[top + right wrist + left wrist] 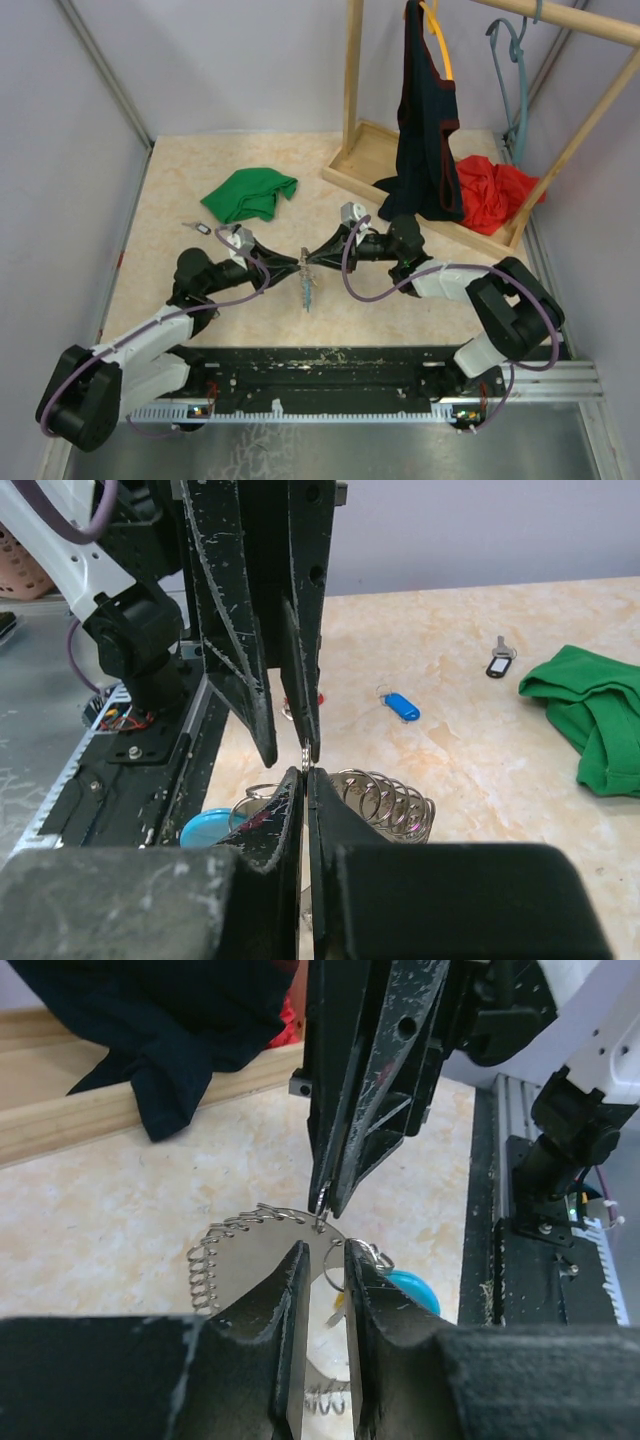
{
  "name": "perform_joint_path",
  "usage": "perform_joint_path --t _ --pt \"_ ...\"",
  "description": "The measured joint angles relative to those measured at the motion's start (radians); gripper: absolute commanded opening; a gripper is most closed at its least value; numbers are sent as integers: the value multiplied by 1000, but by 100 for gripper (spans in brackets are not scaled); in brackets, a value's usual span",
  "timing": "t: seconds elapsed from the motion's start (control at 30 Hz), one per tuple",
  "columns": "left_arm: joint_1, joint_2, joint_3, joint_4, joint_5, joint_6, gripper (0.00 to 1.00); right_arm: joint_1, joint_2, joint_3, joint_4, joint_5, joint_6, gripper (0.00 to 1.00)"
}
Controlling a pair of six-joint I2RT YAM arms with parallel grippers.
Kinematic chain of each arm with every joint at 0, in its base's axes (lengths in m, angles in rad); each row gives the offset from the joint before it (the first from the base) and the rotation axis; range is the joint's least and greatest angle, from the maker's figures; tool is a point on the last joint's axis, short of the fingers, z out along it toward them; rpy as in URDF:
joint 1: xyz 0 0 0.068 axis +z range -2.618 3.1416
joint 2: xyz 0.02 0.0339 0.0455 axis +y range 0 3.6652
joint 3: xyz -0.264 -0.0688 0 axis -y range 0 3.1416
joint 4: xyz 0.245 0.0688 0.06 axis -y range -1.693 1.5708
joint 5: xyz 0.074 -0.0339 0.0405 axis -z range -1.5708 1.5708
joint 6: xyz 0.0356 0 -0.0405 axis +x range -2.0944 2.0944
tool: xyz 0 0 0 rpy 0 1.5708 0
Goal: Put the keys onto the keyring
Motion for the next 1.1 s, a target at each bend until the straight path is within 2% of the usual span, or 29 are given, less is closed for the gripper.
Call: perform_joint_path --t 0.17,0.47,0.6,0.87,1.1 --pt "10 55 -51 217 29 -92 27 0 10 0 22 0 18 0" --pt "10 141 -56 411 40 -166 27 0 18 0 64 -8 46 0" --pt "10 147 -63 433 21 -180 30 0 18 0 78 -7 54 0" --pt "16 97 -99 396 -52 -176 31 -2 18 0 85 -8 61 0" --pt "16 117 -98 398 -53 -177 30 -2 18 0 98 -23 70 0"
